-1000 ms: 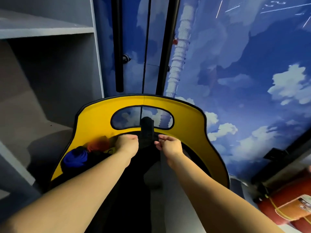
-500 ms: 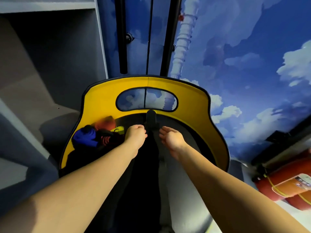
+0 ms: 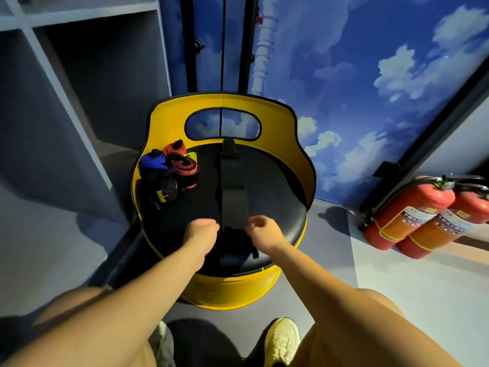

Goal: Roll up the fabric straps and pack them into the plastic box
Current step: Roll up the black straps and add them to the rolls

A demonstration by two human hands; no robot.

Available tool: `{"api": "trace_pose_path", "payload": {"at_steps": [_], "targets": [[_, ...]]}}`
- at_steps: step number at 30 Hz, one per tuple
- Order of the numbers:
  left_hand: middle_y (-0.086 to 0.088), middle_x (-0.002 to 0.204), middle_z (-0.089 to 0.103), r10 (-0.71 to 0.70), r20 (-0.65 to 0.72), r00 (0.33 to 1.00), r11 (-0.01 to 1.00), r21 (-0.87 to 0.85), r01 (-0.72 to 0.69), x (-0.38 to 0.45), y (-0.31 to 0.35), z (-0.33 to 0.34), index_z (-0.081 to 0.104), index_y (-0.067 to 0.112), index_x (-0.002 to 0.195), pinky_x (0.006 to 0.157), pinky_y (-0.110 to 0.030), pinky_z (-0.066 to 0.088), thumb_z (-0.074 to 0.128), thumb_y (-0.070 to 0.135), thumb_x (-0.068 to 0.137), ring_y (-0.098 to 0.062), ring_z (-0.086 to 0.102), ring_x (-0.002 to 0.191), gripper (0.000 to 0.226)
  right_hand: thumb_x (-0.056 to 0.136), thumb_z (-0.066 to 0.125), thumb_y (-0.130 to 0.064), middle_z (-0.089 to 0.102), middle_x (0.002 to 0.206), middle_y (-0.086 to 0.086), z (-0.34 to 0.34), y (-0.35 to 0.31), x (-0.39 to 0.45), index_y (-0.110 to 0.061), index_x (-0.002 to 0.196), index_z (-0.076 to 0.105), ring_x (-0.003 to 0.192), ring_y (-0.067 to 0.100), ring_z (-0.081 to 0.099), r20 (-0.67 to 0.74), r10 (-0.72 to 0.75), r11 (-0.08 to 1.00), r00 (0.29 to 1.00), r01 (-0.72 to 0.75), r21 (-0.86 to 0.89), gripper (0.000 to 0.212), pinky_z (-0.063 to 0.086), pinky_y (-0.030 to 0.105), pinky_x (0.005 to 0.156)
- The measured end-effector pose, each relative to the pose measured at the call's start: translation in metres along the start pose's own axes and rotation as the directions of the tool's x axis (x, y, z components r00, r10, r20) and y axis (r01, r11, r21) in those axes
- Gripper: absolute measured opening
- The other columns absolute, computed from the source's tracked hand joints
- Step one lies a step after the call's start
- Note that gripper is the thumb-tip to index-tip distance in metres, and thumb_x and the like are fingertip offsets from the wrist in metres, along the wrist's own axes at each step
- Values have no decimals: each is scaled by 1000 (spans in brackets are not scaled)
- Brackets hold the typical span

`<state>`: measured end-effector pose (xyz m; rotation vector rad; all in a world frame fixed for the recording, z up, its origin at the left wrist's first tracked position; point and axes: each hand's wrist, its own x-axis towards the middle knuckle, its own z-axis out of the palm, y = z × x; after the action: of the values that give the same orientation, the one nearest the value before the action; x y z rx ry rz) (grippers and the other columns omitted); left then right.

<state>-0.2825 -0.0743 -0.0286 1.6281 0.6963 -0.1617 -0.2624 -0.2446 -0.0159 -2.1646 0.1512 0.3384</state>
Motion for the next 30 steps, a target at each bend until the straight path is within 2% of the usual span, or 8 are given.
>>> {"api": "trace_pose_path", "payload": {"at_steps": [3, 6, 12, 16, 20, 25, 28, 30], "targets": [[-7, 115, 71, -38, 29, 999, 991, 130, 33, -10, -36, -9, 71, 18, 119, 99, -37, 52, 71, 20, 90, -25, 65, 108, 29, 91, 59, -16, 68, 110, 14, -4, 27, -19, -11, 110, 71, 106, 34, 62, 57, -99, 951, 993, 112, -287, 23, 48, 33, 86], [-5, 111, 72, -24, 21, 999, 991, 131, 21, -1, -46, -13, 69, 17, 121, 89, -32, 54, 69, 21, 93, -21, 68, 103, 29, 91, 63, -25, 62, 110, 10, -5, 43, -17, -20, 120, 67, 103, 30, 62, 103, -149, 897, 984, 178, -406, 30, 46, 29, 86], [3, 91, 76, 18, 57, 998, 995, 94, -24, 18, -43, 3, 74, 15, 113, 91, -43, 59, 73, 17, 89, -17, 73, 87, 24, 93, 64, -29, 60, 112, 6, 5, 52, -7, -22, 130, 66, 103, 23, 58, 143, -285, 840, 948, 319, -439, 37, 43, 26, 89], [6, 87, 76, 56, 16, 998, 981, 186, -58, 16, -41, 10, 78, 27, 90, 81, -32, 60, 80, 19, 83, -15, 71, 86, 11, 92, 67, -27, 60, 117, 4, 8, 53, -5, -20, 127, 68, 107, 20, 58, 132, -333, 823, 934, 356, -442, 36, 40, 19, 90], [4, 91, 75, 110, 28, 993, 952, 283, -114, 12, -41, 11, 78, 20, 95, 73, -20, 51, 83, 13, 81, -12, 69, 88, 17, 91, 69, -25, 57, 122, 2, 10, 58, -7, -20, 128, 67, 107, 22, 59, 123, -358, 805, 925, 373, -461, 37, 44, 24, 93], [7, 95, 73, 300, 142, 944, 811, 483, -330, 5, -44, 11, 79, 23, 90, 73, -18, 55, 83, 21, 81, -3, 68, 80, 9, 88, 71, -19, 53, 114, 4, 15, 63, -7, -13, 113, 69, 96, 27, 62, 114, -438, 763, 892, 436, -478, 25, 49, 31, 86], [13, 102, 57, 400, 257, 880, 699, 536, -474, 1, -50, 7, 74, 24, 93, 69, -12, 47, 85, 34, 77, -2, 60, 82, 22, 90, 70, -20, 57, 105, 5, 14, 64, -3, -12, 107, 71, 90, 28, 62, 124, -482, 729, 868, 475, -494, 19, 49, 33, 76], [12, 105, 51, 437, 325, 839, 608, 580, -542, 1, -54, 5, 70, 22, 97, 74, -18, 48, 83, 36, 79, -5, 56, 87, 26, 91, 67, -21, 58, 101, 4, 14, 66, -1, -12, 107, 71, 87, 28, 62, 140, -511, 699, 848, 505, -507, 19, 51, 35, 73]]}}
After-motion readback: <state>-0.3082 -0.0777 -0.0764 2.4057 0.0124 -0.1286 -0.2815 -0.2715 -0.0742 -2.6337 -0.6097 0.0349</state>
